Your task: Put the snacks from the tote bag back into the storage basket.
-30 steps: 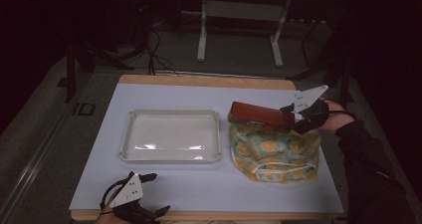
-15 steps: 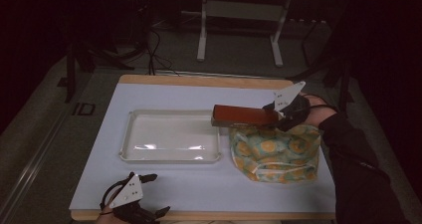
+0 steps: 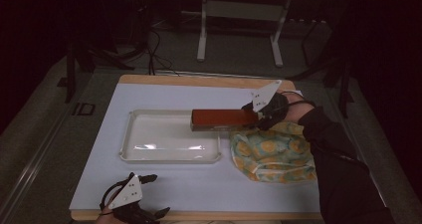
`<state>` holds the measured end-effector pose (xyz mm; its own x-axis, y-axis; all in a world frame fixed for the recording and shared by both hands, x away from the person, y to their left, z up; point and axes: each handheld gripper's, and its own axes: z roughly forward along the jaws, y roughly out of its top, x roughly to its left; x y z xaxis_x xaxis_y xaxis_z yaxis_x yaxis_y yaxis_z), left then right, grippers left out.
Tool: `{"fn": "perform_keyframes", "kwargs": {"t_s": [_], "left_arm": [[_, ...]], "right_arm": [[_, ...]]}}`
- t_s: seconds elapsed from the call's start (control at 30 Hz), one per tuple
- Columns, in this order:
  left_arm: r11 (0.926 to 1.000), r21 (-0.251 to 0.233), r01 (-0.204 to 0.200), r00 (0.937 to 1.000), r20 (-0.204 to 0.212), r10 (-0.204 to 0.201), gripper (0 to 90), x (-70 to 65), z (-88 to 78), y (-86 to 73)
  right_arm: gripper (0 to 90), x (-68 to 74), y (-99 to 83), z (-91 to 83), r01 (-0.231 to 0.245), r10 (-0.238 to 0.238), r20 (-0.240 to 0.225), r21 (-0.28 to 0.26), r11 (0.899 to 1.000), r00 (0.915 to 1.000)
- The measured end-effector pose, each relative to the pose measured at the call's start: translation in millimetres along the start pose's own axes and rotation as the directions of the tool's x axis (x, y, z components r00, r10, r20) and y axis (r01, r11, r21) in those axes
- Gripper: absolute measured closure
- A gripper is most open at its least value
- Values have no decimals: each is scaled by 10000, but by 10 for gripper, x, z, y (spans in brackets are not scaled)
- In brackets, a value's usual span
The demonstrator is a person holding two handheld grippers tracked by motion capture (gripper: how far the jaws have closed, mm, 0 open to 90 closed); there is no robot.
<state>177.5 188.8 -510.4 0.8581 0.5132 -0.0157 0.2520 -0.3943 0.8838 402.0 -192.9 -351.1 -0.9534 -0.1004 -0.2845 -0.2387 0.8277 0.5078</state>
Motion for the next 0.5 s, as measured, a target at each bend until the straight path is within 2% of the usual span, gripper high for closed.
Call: {"fn": "perform_keyframes", "kwargs": {"t_s": [0.2,0.5], "left_arm": [[10000,0,-3,10000,2,3,0,-5,-12,-7],[10000,-39,49,10000,10,-49,0,-7,-18,-9]], "right_arm": [[427,-1,192,140,470,-476,-278,-227,9986,9985],[426,-22,376,348,688,-709,-598,-367,9970,9957]]}}
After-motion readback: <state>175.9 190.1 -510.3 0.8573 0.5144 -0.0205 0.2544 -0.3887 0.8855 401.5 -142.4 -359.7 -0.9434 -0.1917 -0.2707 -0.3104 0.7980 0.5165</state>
